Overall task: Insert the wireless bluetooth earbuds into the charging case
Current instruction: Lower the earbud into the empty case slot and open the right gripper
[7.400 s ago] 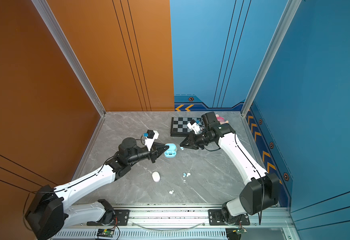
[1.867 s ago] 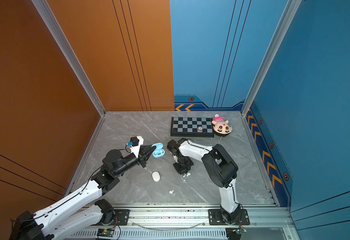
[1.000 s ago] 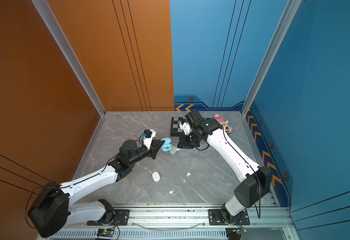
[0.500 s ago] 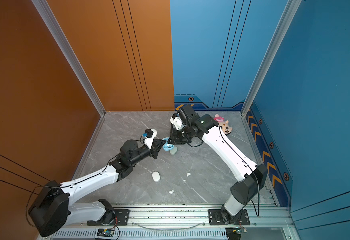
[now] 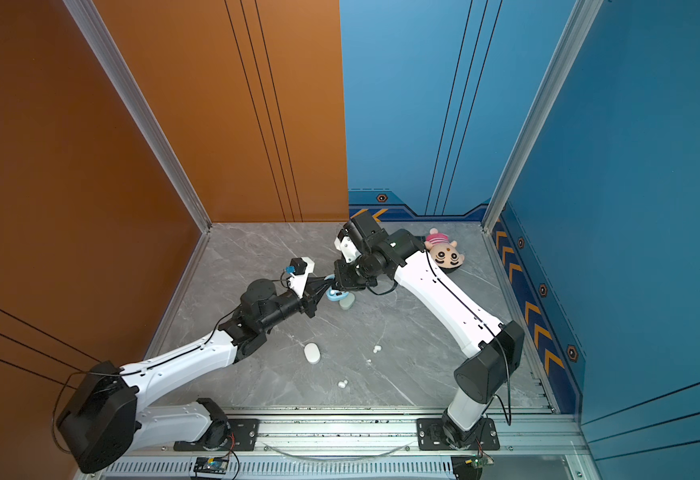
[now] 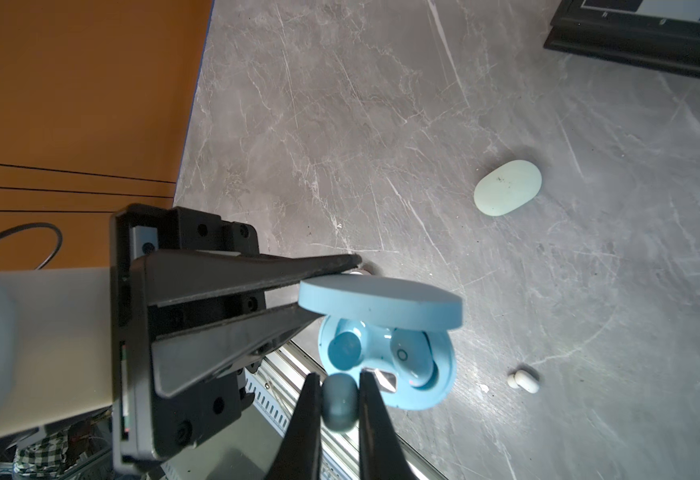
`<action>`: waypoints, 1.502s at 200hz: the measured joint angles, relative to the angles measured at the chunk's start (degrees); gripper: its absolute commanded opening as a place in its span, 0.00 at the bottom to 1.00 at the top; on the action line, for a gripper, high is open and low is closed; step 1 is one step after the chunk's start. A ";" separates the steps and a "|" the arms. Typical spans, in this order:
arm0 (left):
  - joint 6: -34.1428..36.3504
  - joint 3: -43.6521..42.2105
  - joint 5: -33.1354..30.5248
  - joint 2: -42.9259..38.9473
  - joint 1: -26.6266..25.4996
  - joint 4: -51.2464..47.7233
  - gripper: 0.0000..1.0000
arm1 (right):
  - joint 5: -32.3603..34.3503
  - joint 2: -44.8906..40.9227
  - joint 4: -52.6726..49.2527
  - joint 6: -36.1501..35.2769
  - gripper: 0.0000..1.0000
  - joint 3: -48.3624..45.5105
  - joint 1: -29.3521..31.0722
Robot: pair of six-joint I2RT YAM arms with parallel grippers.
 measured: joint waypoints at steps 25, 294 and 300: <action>0.00 0.00 0.00 -0.04 0.00 0.00 0.00 | 0.96 0.00 0.00 -0.11 0.12 0.00 0.00; 0.22 0.02 -0.61 -0.13 0.00 -0.22 0.00 | 2.29 2.03 0.11 -0.35 0.35 1.07 1.05; 0.22 0.02 -0.61 -0.17 0.00 -0.22 0.00 | 2.45 2.03 0.13 -0.37 0.35 1.07 1.05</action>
